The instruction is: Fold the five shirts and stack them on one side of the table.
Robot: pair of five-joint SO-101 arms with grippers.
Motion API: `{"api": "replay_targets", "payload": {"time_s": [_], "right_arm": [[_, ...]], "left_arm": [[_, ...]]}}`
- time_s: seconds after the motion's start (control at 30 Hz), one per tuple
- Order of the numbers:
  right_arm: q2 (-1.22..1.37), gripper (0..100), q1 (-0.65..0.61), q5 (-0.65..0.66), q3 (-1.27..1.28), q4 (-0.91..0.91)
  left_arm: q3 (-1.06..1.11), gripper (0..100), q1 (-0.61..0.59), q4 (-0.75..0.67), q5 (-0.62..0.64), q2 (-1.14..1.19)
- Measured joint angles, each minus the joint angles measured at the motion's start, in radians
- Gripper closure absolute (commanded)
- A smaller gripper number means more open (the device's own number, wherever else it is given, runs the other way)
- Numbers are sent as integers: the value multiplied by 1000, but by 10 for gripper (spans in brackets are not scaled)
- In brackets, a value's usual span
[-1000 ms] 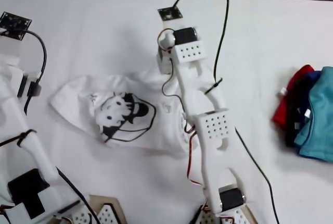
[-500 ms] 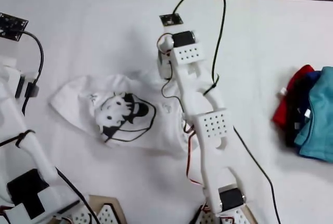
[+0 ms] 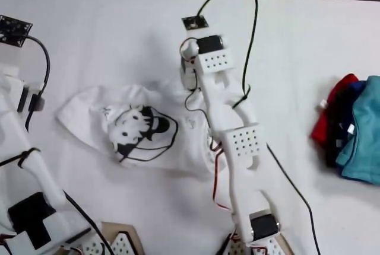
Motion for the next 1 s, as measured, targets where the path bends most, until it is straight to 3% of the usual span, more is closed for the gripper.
{"api": "replay_targets", "payload": {"time_s": [0.27, 0.63, 0.83, 1.0], "right_arm": [[-57, 979, 29, 110, -138, 23], [-175, 979, 130, 114, -149, 48], [-175, 979, 157, 114, -158, 63], [-245, 979, 157, 114, -176, 64]], "left_arm": [[222, 740, 0, -121, -2, 0], [236, 736, 12, -199, 41, 0], [235, 736, 118, -351, 94, 77], [232, 736, 288, -345, 157, 269]]}}
